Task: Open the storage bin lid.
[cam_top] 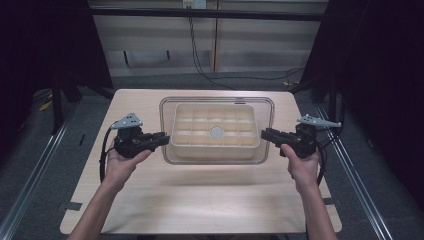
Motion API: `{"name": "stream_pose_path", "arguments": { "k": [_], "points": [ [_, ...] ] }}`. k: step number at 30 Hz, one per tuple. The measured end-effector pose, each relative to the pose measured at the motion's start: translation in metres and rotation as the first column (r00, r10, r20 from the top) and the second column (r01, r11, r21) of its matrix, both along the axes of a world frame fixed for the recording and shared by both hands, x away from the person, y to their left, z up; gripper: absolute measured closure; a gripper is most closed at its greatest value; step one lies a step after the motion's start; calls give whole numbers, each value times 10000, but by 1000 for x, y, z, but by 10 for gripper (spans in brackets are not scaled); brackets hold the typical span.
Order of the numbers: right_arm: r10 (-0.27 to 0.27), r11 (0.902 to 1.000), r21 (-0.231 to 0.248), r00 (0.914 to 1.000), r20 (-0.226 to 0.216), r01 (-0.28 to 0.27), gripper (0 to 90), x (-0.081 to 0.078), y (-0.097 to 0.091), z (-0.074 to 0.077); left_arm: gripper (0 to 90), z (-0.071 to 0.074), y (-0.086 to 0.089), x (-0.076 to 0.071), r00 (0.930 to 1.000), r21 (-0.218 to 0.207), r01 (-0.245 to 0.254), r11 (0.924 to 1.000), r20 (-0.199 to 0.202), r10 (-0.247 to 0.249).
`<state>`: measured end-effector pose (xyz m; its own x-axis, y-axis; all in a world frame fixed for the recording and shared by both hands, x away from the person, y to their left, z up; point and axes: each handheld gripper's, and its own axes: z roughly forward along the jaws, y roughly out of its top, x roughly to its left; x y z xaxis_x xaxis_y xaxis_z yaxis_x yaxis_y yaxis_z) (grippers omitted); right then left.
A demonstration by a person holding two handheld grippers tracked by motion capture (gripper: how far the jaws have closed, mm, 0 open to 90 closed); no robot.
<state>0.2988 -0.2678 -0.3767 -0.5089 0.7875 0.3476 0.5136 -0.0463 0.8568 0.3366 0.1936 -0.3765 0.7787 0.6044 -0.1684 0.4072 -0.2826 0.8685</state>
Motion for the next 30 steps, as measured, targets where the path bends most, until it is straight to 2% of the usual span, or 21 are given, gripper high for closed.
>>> {"name": "stream_pose_path", "arguments": {
  "k": [4,5,8,13,17,19,25,27,30],
  "points": [
    [-26,9999,-98,10000,-59,25,703,-3,2,-2,744,-3,1,-2,9999,42,62,10000,-106,-62],
    [-28,10000,-85,9999,-112,27,704,-4,3,-2,744,-5,1,-2,9997,84,84,9999,-242,-82],
    [64,10000,-44,9999,-85,-65,707,-7,3,-3,744,-6,3,-4,9997,71,110,9999,-239,-109],
    [242,9996,-150,9996,166,-239,718,-14,5,1,743,-10,5,-10,9994,52,114,9999,-314,-112],
    [207,9996,-202,9998,49,-206,719,-17,5,-1,743,-17,4,-13,9991,154,101,9998,-422,-95],
    [189,9997,-181,9997,-125,-191,717,-18,5,-6,743,-22,3,-18,9987,173,99,9998,-508,-91],
    [251,9994,-229,9990,-359,-260,716,-25,5,-13,742,-25,4,-23,9983,378,169,9991,-567,-148],
    [270,9994,-186,9989,-383,-277,716,-27,6,-14,742,-26,5,-27,9980,310,179,9994,-619,-159],
    [320,9991,-265,9988,-383,-330,716,-31,6,-16,741,-27,5,-31,9978,443,211,9988,-631,-183]
  ]
}}
